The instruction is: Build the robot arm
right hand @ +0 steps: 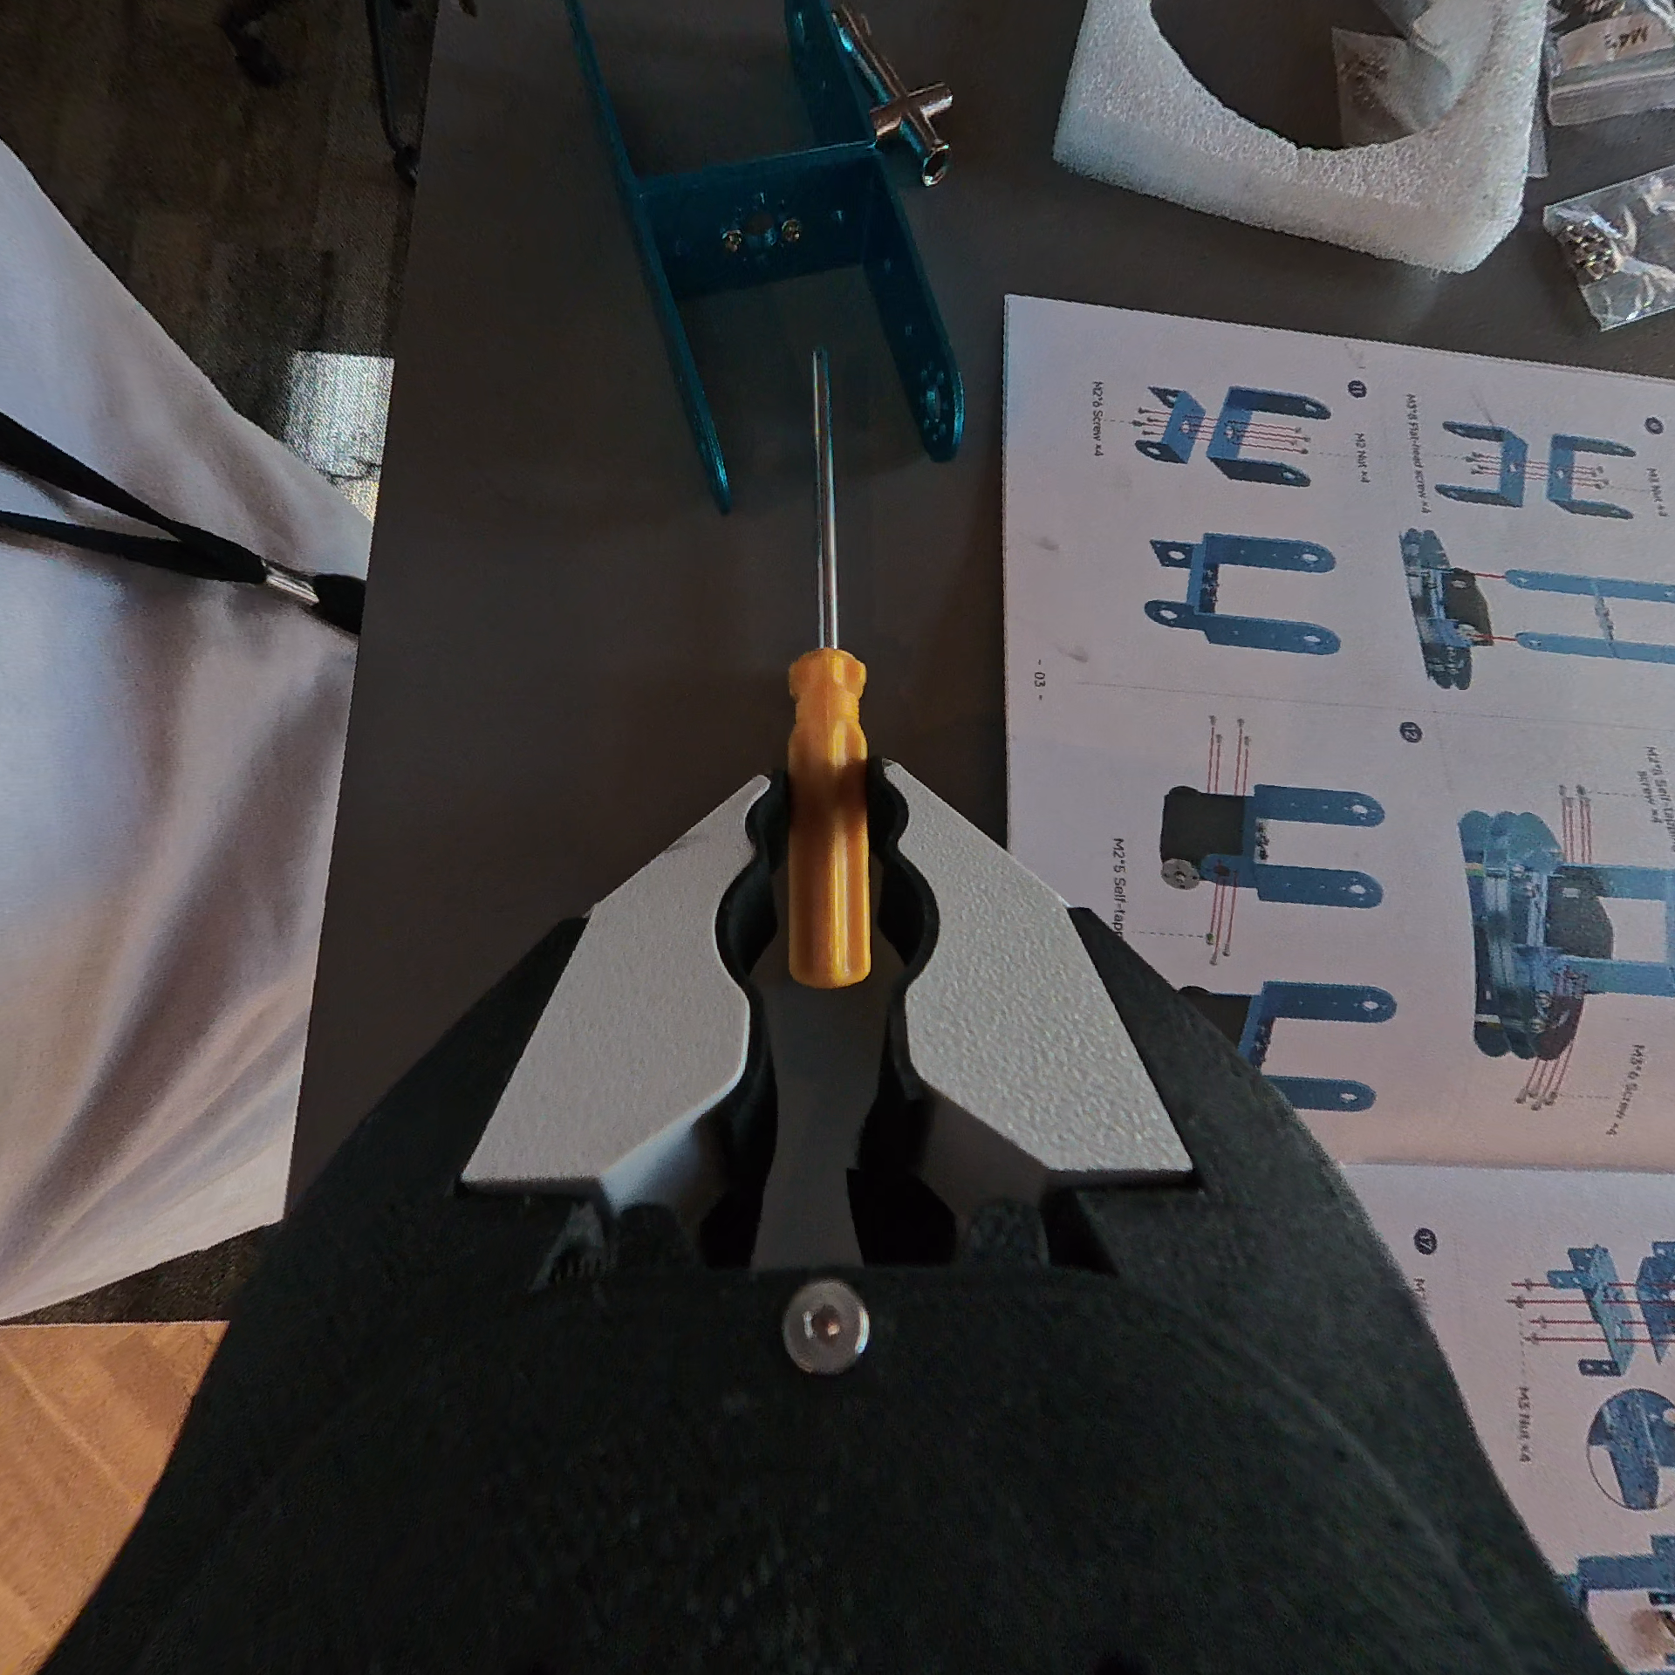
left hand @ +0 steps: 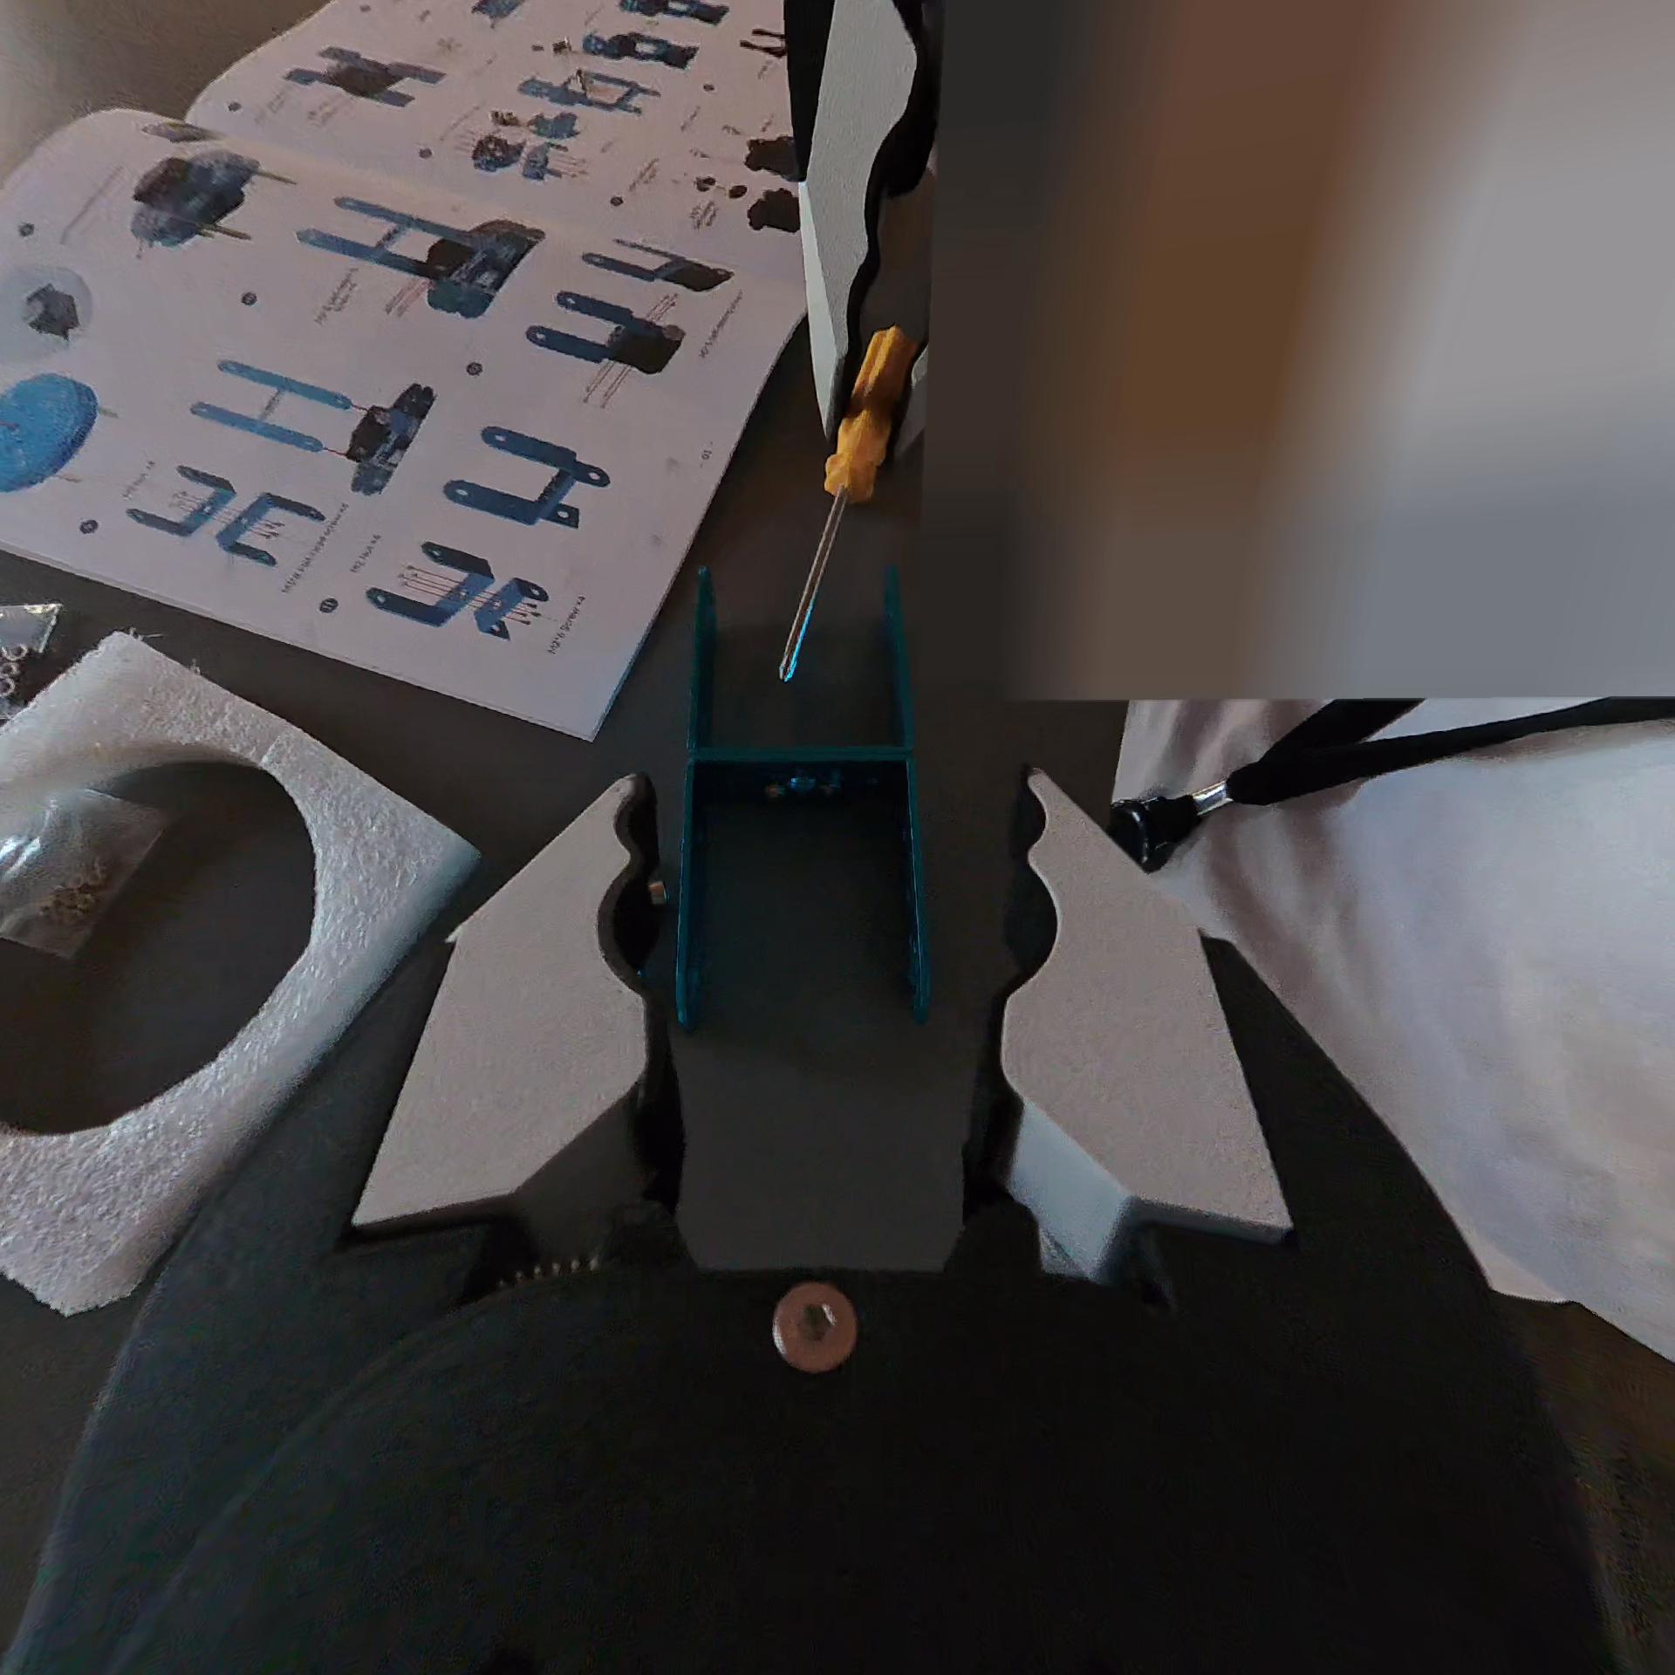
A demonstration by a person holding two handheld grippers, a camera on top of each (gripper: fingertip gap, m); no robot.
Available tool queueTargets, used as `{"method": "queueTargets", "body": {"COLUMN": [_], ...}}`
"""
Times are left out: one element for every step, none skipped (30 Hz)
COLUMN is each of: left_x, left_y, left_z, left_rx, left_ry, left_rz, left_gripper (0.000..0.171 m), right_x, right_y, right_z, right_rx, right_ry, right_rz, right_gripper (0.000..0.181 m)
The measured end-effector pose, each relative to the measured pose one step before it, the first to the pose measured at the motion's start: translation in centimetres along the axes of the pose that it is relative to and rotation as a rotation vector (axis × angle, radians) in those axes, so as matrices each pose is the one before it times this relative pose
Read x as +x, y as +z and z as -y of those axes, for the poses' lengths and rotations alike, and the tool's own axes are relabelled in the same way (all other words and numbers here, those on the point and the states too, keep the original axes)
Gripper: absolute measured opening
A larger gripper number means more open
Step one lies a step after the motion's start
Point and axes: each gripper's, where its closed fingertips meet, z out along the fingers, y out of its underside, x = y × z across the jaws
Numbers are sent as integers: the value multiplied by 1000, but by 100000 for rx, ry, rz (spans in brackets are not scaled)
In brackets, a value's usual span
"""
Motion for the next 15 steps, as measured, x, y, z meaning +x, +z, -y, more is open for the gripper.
{"method": "queueTargets", "body": {"left_x": [-75, -130, -196, -237, -181, -116, -33, 2, 24, -57, -75, -34, -63, -154, -237], "left_y": [465, 516, 550, 569, 540, 487, 418, 309, 215, 163, 87, 33, 26, 30, 17], "left_z": [-236, -346, -420, -425, -229, -94, -20, 56, 42, 53, 41, 12, -15, 62, 235], "left_rx": [-2350, -3201, -3739, -3808, -2672, -1877, -1812, -1516, -1647, -1584, -1455, -1578, -1456, -758, 976], "left_ry": [798, 456, 225, 481, 914, 796, 507, 442, 328, -79, -281, -199, -532, -902, -923], "left_rz": [1534, 1567, 1734, 1863, 1406, 760, 55, -340, -656, -334, -262, -375, 80, 989, 1913], "left_gripper": [79, 80, 79, 79, 76, 75, 74, 71, 66, 66, 66, 66, 66, 66, 66], "right_x": [73, 124, 143, 91, 17, -20, -24, -12, 4, 8, 2, 11, 15, 39, 105], "right_y": [-33, -43, -27, -31, -11, -3, -19, -16, -3, -8, -9, -21, -44, -58, -80], "right_z": [-34, -43, -48, -36, -22, 6, -10, -20, -16, -5, -3, -22, -37, -58, -95], "right_rx": [82, -85, -173, -191, -159, 27, -55, -166, -225, 4, 210, 126, 19, -77, -289], "right_ry": [-708, -752, -806, -695, -708, -950, -1087, -673, -328, -395, -451, -355, -318, -310, -151], "right_rz": [-70, -271, -252, -72, 233, 265, 151, 141, 138, -2, -151, -264, -376, -551, -1100], "right_gripper": [16, 16, 16, 16, 16, 16, 16, 16, 16, 16, 16, 16, 16, 16, 16]}}
